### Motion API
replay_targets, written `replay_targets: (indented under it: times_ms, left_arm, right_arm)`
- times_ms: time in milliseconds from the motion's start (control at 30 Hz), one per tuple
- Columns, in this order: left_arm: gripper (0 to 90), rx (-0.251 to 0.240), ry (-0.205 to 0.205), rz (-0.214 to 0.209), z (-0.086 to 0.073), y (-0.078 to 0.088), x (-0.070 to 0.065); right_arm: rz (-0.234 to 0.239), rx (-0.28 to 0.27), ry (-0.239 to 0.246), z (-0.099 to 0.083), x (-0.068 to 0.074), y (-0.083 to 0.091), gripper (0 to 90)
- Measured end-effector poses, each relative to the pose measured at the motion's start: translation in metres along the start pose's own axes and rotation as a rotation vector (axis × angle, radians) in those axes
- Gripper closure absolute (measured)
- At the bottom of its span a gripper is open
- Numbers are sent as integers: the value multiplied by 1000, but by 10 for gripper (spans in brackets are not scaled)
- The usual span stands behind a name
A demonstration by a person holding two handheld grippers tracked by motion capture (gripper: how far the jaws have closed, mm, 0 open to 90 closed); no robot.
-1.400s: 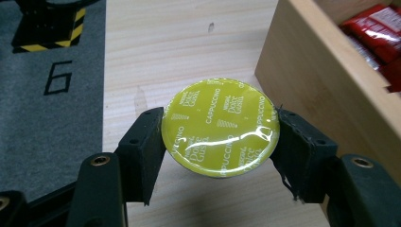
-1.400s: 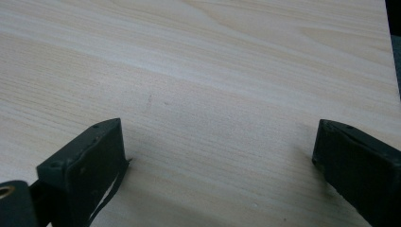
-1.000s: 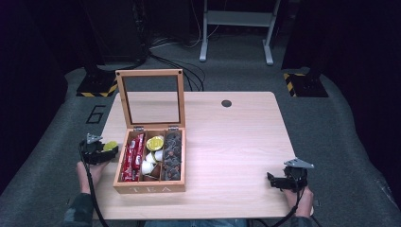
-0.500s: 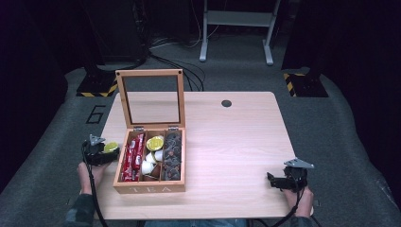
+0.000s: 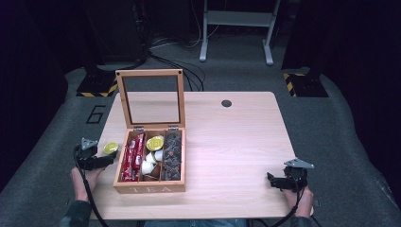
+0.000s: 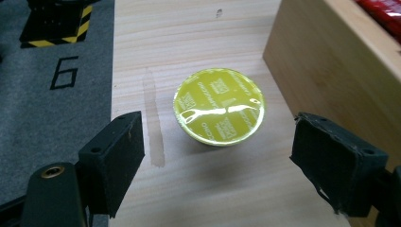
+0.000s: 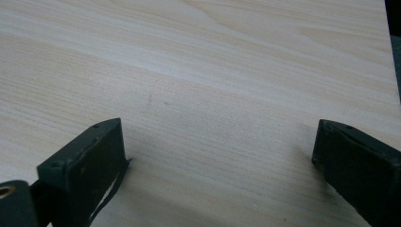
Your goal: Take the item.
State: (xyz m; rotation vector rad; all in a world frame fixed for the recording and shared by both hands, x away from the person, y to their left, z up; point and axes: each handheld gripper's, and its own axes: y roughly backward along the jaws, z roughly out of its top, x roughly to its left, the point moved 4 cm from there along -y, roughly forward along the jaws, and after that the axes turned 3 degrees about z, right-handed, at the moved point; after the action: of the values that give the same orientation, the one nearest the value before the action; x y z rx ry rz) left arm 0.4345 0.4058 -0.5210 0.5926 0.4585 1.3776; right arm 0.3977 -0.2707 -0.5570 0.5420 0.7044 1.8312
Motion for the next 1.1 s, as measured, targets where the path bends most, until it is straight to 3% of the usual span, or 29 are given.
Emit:
replay_targets:
  times_ms: [500, 933, 1100]
  left_arm:
    - [162, 24, -70, -3, -30, 21, -20]
    - [146, 61, -68, 49, -55, 26, -19]
    - [144, 57, -49, 43, -62, 24, -18]
  right_arm:
    - [-1, 0, 0, 0, 0, 0, 28]
    - [0, 0, 0, 0, 0, 0, 29]
    - [-1, 0, 0, 0, 0, 0, 29]
